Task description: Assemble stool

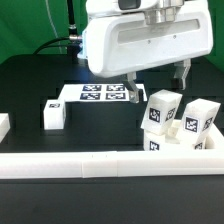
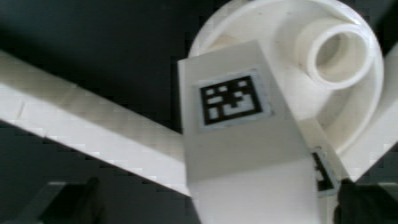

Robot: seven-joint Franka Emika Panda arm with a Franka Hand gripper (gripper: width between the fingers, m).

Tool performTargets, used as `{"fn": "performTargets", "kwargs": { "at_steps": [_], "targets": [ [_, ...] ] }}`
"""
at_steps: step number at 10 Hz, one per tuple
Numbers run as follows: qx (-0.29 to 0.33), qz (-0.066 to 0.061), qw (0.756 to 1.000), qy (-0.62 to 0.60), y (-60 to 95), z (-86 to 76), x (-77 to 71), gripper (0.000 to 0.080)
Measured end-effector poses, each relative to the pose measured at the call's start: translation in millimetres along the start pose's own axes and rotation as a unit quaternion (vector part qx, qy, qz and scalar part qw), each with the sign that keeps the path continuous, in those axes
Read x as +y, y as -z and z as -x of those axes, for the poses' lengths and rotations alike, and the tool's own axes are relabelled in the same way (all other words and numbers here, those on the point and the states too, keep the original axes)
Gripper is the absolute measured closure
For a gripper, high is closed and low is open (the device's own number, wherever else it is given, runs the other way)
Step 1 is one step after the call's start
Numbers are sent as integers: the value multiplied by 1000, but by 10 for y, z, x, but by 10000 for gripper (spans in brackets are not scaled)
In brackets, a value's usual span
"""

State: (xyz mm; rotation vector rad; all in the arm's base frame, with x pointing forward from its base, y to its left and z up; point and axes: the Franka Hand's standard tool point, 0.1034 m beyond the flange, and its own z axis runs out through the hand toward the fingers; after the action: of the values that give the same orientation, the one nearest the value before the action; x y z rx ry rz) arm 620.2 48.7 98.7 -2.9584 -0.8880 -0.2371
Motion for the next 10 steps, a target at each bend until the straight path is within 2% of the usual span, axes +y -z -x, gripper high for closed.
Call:
{"fn": "performTargets", "kwargs": {
  "at_steps": [2,3,4,5,6,8,9,10],
  "targets": [
    [-11,-5,1000,-9,-6,11,-28,150],
    [-10,-4,1000,-10,-10,21,-7,150],
    [-21,-9,1000,-14,-27,59,-10,150],
    [-66,-26,997,-12,-38,103,-65,150],
    [-84,-30,996,-6,-50,63,-49,150],
    [-96,-31,995,-1,-57,46,-85,150],
    [-88,-26,996,4,-53,16,-62,150],
    [-90,-29,995,17,-68,31,-42,150]
  ]
}}
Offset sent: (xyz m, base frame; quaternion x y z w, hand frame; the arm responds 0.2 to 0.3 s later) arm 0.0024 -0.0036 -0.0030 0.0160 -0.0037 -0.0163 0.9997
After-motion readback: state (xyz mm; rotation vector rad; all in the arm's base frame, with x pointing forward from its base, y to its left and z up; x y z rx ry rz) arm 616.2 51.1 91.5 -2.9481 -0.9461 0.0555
